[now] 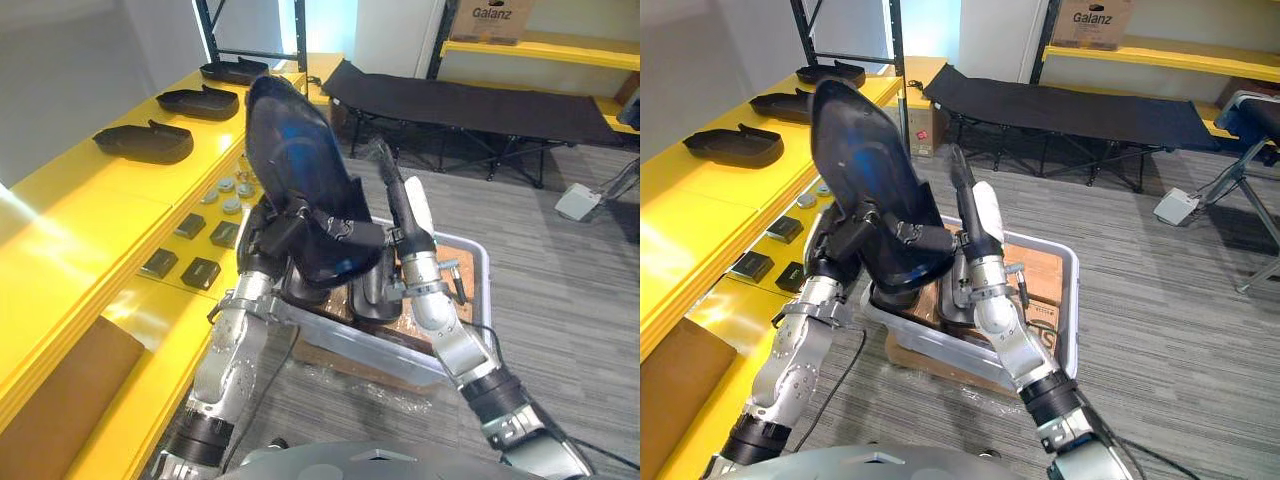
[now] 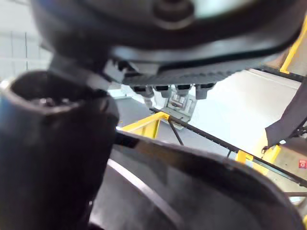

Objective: Walk over and take three plastic housings, then place them on the shelf

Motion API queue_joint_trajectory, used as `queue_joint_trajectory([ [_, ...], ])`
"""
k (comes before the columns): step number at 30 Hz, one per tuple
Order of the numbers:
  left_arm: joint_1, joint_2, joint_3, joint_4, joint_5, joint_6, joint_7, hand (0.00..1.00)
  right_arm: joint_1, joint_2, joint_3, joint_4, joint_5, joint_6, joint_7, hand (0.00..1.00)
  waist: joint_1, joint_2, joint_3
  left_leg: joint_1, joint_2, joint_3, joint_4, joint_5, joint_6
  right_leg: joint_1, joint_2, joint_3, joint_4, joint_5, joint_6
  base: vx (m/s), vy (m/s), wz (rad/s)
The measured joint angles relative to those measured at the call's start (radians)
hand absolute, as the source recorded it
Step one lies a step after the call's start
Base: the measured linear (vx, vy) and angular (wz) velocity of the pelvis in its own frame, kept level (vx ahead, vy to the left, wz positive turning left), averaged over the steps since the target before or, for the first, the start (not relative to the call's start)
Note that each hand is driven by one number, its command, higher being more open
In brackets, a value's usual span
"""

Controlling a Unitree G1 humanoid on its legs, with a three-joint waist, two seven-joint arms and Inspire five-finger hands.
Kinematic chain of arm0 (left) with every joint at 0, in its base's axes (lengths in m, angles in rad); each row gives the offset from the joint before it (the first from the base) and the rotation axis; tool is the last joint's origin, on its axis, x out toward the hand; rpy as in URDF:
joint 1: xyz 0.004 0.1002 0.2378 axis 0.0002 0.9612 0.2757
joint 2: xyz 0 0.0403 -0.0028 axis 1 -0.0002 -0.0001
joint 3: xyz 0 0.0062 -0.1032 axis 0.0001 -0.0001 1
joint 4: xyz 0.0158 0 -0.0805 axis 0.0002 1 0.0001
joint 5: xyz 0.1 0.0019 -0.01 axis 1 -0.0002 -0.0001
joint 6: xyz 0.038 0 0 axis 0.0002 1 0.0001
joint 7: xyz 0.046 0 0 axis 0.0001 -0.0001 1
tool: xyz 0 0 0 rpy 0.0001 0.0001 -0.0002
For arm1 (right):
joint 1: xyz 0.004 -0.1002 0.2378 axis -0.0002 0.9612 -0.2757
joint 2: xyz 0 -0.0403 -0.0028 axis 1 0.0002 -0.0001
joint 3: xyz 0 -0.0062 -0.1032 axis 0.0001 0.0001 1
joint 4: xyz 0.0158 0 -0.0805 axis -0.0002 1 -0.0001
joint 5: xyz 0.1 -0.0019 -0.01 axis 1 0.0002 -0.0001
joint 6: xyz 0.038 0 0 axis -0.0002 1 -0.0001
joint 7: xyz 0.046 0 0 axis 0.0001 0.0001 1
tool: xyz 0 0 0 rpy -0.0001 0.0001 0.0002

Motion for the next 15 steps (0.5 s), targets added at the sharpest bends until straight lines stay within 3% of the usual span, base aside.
queue_joint_trajectory([
  [5, 0.034, -0.028, 0.051, -0.009, 0.172, -0.095, 0.112, 0.00, 0.087, 0.018, -0.062, -0.014, 0.073, -0.046, 0.007, 1.00, 0.003, -0.002, 0.001, 0.001, 0.001, 0.002, -0.002, -0.006, -0.003, -0.004, 0.001, 0.001, 0.000, -0.008, -0.008, 0.00, 0.000, 0.00],
  [7, 0.074, -0.037, 0.089, -0.033, 0.228, -0.126, 0.157, 0.00, 0.146, 0.047, -0.127, -0.015, 0.245, -0.088, 0.072, 1.00, 0.001, -0.003, 0.001, 0.001, 0.002, 0.009, -0.002, -0.012, -0.007, -0.009, 0.002, 0.009, -0.001, -0.008, -0.008, 0.00, 0.000, -0.09],
  [11, 0.124, -0.036, 0.123, -0.052, 0.268, -0.138, 0.201, 0.00, 0.235, 0.081, -0.222, -0.015, 0.514, -0.115, 0.207, 1.00, -0.003, -0.003, 0.001, 0.001, 0.007, 0.030, -0.001, -0.013, -0.007, -0.020, 0.007, 0.029, -0.002, -0.007, -0.007, 0.02, 0.001, -0.15],
  [15, 0.147, -0.038, 0.134, -0.052, 0.268, -0.139, 0.220, 0.00, 0.325, 0.111, -0.294, -0.015, 0.568, -0.115, 0.245, 1.00, -0.023, -0.004, 0.001, 0.001, 0.011, 0.038, 0.001, -0.015, -0.011, -0.020, 0.012, 0.038, -0.005, -0.004, -0.004, 0.05, 0.002, -0.07],
])
